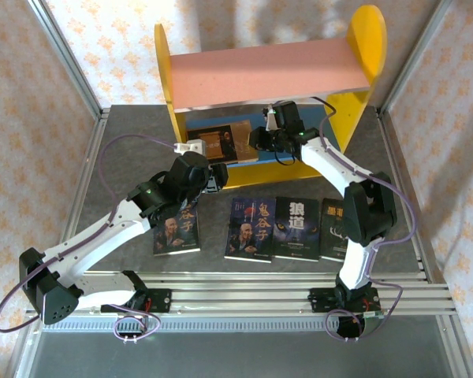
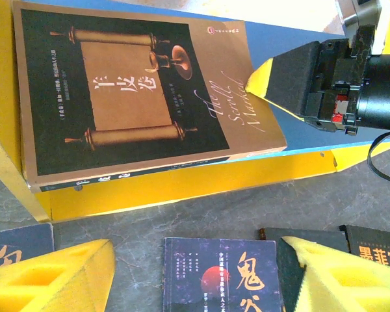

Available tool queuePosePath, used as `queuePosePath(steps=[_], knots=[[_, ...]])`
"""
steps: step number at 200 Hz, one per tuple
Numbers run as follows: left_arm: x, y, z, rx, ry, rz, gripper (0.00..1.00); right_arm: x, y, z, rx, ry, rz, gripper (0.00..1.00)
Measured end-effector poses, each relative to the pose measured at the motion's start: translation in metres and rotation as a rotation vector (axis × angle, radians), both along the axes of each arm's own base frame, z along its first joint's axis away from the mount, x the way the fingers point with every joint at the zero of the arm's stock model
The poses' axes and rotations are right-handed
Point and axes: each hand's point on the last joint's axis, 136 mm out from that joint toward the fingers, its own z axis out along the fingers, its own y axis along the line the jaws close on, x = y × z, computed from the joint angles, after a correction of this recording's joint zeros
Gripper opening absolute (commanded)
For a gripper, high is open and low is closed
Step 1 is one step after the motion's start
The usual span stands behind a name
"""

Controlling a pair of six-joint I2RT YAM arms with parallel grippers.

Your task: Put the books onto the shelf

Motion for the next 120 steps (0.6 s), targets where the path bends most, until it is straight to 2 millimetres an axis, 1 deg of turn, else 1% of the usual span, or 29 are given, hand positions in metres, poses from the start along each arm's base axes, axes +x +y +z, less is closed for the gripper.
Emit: queuePosePath(steps=[120], knots=[[-0.0005,0.0004,-0.0026,0.004,0.005,0.000,0.68,0.0004,-0.0011,0.0005,0.036,0.004,-0.081,0.15]])
